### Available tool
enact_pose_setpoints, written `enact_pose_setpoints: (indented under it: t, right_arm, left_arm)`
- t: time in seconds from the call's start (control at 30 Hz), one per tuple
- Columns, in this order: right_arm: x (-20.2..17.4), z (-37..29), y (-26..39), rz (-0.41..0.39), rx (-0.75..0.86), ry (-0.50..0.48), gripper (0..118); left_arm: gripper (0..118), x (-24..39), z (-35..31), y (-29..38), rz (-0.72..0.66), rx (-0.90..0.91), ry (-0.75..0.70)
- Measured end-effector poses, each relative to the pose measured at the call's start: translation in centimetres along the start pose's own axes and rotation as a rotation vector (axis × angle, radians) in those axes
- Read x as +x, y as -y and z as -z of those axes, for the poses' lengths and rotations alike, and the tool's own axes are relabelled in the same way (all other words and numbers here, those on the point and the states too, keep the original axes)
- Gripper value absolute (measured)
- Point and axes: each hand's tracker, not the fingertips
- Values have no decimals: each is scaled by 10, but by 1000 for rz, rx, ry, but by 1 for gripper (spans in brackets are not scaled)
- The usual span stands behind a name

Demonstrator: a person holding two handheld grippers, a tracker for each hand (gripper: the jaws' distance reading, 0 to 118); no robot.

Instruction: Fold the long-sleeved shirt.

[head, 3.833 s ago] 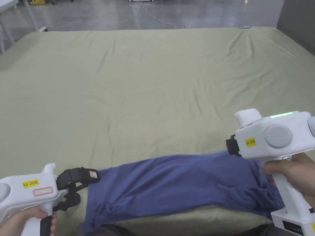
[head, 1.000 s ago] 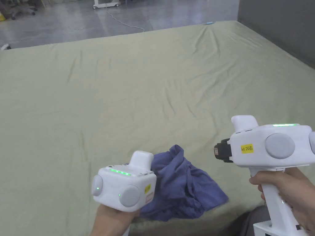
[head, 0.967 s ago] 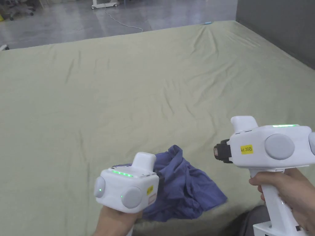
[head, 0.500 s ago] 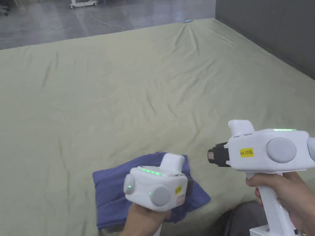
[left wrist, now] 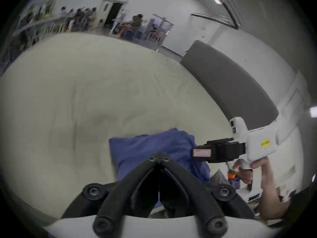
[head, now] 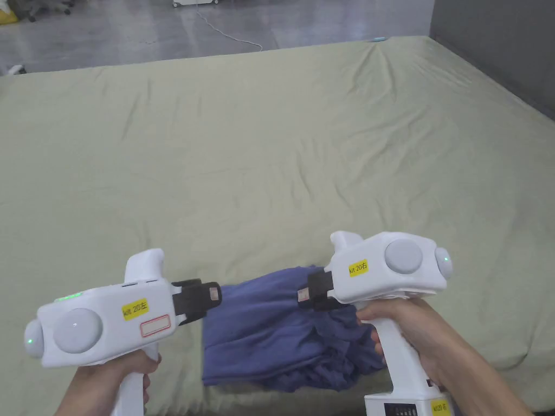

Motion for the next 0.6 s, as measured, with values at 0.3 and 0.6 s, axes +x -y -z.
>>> enact_pose_setpoints:
  t: [0.3, 0.6]
  right_arm:
    - [67, 1, 26, 132, -15, 24, 0]
    - [78, 6, 28, 178, 1, -45, 0]
  left_arm:
    - [109, -70, 33, 17, -243, -63, 39]
    - [104, -58, 86, 26, -355, -97, 212]
